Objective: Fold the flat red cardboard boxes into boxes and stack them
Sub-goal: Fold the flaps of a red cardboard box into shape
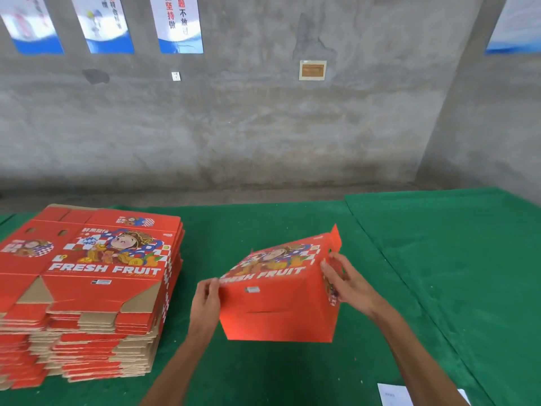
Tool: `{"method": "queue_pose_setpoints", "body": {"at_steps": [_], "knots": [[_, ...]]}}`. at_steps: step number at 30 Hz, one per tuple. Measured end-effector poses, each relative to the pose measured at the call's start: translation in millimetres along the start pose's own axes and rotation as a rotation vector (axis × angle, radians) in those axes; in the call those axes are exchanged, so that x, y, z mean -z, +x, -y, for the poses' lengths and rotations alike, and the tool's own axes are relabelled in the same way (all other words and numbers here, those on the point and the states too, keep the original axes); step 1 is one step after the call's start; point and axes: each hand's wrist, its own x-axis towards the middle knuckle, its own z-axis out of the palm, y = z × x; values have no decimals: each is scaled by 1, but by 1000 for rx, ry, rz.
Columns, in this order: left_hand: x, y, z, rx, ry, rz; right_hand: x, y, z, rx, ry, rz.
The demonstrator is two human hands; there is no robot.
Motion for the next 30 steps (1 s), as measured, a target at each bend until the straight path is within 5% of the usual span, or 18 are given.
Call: {"method": "queue_pose_setpoints", "body": {"at_steps": [4,8,16,30], "knots": [[-28,3,-14,-12,148,228,-34,-6,9,266,-544,-22],[-81,-16,-34,48,-134,349,-95,-9,-12,347,-988,-99],[-127,-17,20,310,-184,332,-118,-17,-72,207,-1116,-122],[-271,103,14,271,-283,562,-62,124,-120,-8,-1198,-237]]}}
